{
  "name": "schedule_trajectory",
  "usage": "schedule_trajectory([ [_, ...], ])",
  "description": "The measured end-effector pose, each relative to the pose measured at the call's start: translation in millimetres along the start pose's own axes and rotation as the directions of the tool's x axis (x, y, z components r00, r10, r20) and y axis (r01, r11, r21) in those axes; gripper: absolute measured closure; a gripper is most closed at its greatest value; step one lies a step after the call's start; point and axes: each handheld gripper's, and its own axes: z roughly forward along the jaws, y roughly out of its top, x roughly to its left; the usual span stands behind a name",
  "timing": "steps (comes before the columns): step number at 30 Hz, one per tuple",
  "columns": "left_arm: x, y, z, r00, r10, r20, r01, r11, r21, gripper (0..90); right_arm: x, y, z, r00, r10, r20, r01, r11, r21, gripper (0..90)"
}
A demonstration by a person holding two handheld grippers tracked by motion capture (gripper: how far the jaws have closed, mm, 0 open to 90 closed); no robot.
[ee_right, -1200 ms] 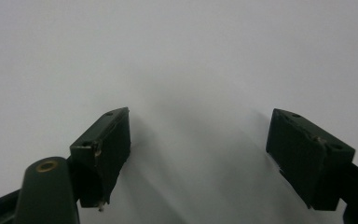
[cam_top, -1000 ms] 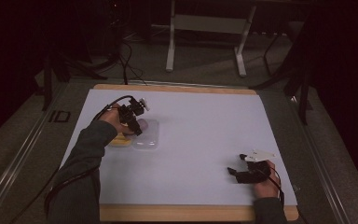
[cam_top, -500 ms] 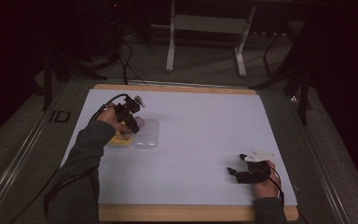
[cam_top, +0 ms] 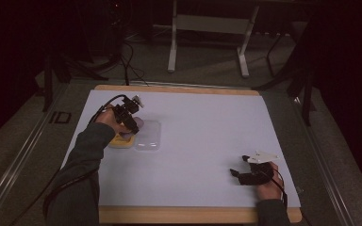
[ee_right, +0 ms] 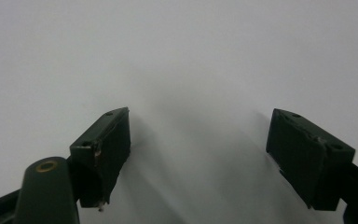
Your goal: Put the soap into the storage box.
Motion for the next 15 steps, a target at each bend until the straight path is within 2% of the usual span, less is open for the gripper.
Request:
schedule_trajectory([
  [3,1.1,-0.6,-1.6,1.0000,0.000,0.000,0.000,1.0000,0.001,49.8,0.0,0.0,0.0,1.0000,0.000,0.000,0.000,1.000,0.000,21.3],
  [15,9.4,-6.2,-8.2,0.9980,-0.061,-0.017,0.061,0.9977,-0.032,49.8,0.1,0.0,0.0,1.0000,0.000,0.000,0.000,1.000,0.001,21.3],
])
